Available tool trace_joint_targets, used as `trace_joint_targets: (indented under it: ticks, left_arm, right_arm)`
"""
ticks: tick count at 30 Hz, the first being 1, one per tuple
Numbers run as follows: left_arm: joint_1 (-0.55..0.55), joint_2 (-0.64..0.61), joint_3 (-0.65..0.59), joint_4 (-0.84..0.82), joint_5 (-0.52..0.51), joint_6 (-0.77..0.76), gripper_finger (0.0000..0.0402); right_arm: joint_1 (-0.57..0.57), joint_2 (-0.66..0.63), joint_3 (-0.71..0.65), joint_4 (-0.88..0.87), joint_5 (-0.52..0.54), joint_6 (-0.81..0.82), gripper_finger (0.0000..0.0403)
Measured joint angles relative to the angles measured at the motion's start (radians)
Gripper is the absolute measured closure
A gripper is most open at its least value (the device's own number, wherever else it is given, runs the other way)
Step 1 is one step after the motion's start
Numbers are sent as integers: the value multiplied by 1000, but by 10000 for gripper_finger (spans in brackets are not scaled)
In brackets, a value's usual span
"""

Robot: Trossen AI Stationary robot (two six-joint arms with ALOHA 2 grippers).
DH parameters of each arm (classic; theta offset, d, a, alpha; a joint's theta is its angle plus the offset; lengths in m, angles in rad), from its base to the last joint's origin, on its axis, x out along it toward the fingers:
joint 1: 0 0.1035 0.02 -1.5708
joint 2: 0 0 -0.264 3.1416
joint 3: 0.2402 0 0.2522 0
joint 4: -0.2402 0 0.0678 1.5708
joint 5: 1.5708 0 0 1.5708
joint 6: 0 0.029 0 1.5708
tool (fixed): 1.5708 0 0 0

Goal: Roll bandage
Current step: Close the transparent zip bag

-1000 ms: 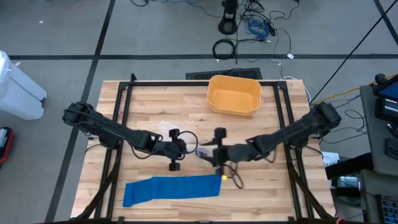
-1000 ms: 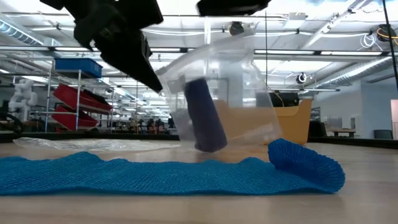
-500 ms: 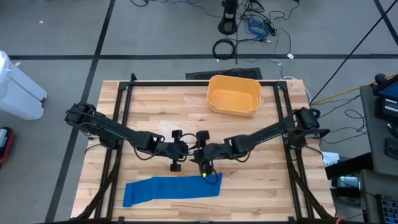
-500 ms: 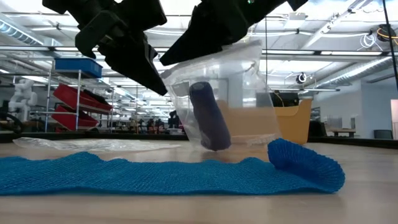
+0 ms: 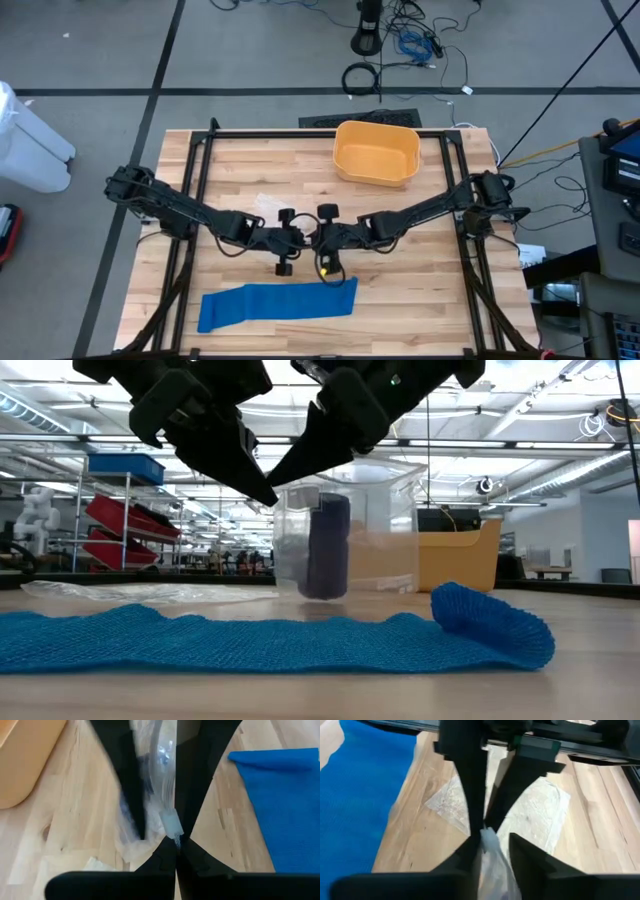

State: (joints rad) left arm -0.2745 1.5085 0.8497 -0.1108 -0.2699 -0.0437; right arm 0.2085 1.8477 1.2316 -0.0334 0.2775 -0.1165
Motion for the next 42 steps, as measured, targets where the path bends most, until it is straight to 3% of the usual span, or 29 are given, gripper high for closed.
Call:
trace_joint_targets:
  ticks: [5,30,37,42]
  left_arm:
    - [-1,0,0,-2,7,0,402]
    - [-1,0,1,-53,6,-2,401]
    - [-1,-3,1,17,-76,-2,401]
    - [-11,-3,1,43,-76,-1,371]
  right_arm:
    - [1,0,0,-1,-44,-33,392]
    - [3,-48,-1,-129,-41,15,398]
    - [3,-48,-1,-120,-40,17,398]
    - [3,-48,-1,-119,-37,10,398]
